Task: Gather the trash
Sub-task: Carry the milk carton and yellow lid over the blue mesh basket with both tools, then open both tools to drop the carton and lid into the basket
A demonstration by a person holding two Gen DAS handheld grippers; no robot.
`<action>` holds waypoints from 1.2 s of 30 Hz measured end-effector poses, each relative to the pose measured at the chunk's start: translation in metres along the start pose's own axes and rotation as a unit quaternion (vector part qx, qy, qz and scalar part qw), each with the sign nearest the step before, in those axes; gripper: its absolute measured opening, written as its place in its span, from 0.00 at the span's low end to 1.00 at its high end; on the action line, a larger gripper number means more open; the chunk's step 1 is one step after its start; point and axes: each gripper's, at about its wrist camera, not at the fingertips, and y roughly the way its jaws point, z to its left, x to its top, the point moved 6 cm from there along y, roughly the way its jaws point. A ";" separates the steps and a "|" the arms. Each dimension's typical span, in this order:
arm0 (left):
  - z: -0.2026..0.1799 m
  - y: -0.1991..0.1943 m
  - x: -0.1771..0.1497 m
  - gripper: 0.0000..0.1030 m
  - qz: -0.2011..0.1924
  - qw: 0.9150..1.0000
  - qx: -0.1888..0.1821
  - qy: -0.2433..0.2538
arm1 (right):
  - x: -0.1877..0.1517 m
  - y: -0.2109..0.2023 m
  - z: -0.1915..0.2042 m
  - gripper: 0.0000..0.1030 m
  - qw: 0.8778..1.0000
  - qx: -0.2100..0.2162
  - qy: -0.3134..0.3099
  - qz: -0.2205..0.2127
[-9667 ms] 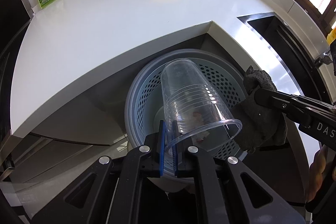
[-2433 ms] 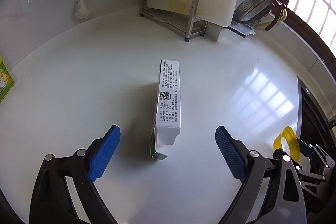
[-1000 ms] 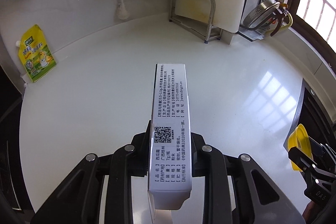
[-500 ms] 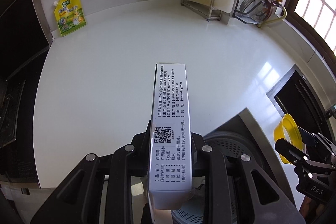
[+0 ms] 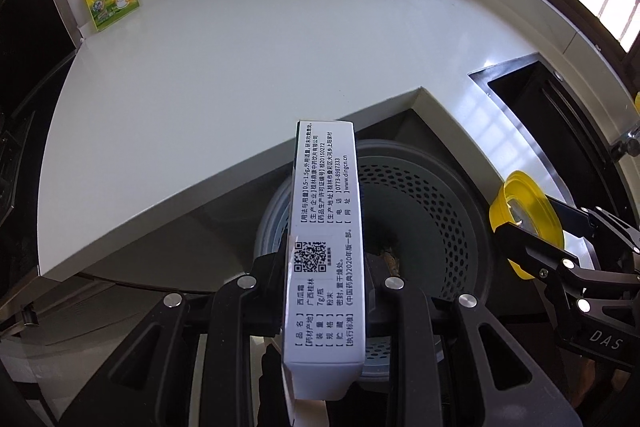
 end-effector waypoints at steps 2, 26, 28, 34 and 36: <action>-0.003 0.002 -0.001 0.25 0.003 1.000 -0.003 0.001 | -0.003 0.002 -0.002 0.66 1.000 0.003 0.001 0.005; 0.011 -0.027 -0.001 0.64 -0.005 1.000 0.019 -0.023 | 0.001 -0.022 -0.004 0.73 1.000 0.003 0.021 -0.011; 0.010 -0.032 -0.001 0.66 -0.009 0.999 0.020 -0.023 | -0.001 -0.027 -0.004 0.73 1.000 0.003 0.025 -0.012; 0.007 -0.048 0.004 0.73 -0.024 0.999 0.027 -0.022 | -0.004 -0.040 -0.005 0.73 0.999 0.002 0.033 -0.020; 0.007 -0.053 0.006 0.74 -0.029 0.999 0.028 -0.023 | -0.004 -0.045 -0.005 0.73 0.999 -0.001 0.032 -0.024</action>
